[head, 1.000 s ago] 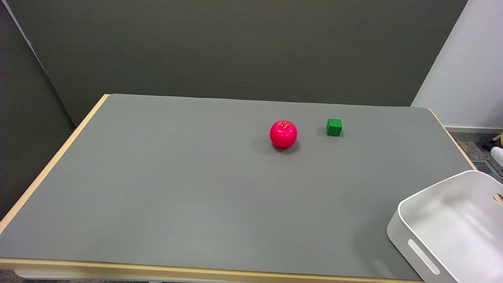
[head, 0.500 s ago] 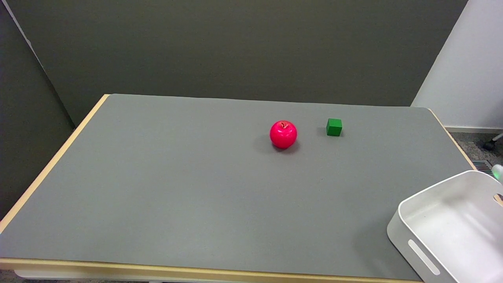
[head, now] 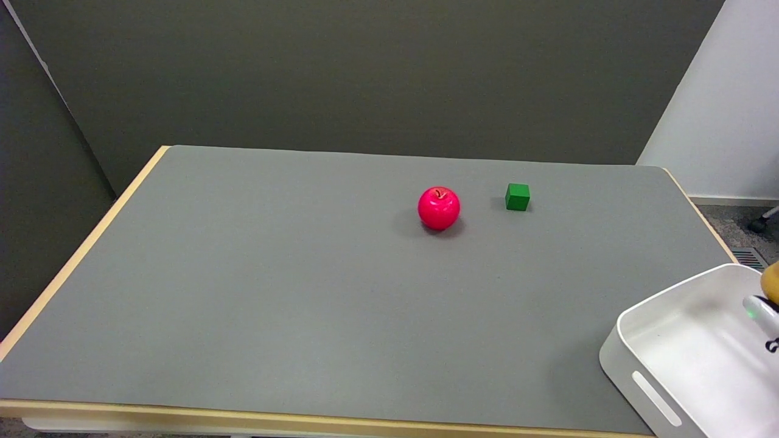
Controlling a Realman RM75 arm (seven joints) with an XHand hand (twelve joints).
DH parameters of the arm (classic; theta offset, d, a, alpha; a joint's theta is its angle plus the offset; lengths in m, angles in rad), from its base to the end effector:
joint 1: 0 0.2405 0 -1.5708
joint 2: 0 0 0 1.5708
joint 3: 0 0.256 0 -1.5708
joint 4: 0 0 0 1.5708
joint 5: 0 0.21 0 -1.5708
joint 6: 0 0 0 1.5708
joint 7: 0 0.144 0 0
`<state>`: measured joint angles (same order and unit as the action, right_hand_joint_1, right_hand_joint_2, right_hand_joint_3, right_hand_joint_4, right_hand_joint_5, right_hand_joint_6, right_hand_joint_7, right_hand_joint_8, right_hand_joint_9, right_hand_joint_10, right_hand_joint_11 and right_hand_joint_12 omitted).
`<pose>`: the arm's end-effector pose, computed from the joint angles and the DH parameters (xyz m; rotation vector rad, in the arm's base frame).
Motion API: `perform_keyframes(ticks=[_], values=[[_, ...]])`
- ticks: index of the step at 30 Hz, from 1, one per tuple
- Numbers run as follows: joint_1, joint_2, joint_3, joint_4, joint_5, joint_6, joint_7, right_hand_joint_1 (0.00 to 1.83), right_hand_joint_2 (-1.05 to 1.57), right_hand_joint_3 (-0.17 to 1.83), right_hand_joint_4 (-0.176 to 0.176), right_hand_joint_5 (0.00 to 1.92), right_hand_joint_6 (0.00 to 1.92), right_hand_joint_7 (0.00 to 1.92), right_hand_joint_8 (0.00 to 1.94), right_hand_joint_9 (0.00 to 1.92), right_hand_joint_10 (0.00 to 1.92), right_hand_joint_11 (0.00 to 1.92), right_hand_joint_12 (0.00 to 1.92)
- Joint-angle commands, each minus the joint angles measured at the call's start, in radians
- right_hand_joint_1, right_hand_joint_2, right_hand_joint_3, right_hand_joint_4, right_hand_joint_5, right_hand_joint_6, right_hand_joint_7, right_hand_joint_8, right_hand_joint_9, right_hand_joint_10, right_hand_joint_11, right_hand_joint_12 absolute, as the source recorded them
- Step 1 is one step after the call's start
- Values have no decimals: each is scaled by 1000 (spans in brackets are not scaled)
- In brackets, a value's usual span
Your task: Place the yellow pear into the white box.
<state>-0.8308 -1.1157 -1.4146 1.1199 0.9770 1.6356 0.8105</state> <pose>-0.2630 -0.0004 0.4955 1.0505 0.1549 0.9636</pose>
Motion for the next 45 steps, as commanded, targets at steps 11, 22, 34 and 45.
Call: perform_keyframes(ticks=[11, 22, 34, 45], values=[[48, 0, -108, -166, 163, -32, 33, 1186, 901, 655, -37, 709, 1521, 927, 1320, 822, 1429, 523, 1628], [58, 12, -108, -167, 116, -80, 41, 409, 518, 867, 8, 199, 434, 191, 331, 94, 680, 55, 1238], [67, 22, -102, -152, 104, -72, 55, 334, 461, 869, -12, 42, 305, 29, 149, -1, 328, -1, 1031], [84, 94, -88, -18, 7, 43, 77, 323, 447, 845, -17, 3, 45, -1, 11, -1, 46, -1, 817]])
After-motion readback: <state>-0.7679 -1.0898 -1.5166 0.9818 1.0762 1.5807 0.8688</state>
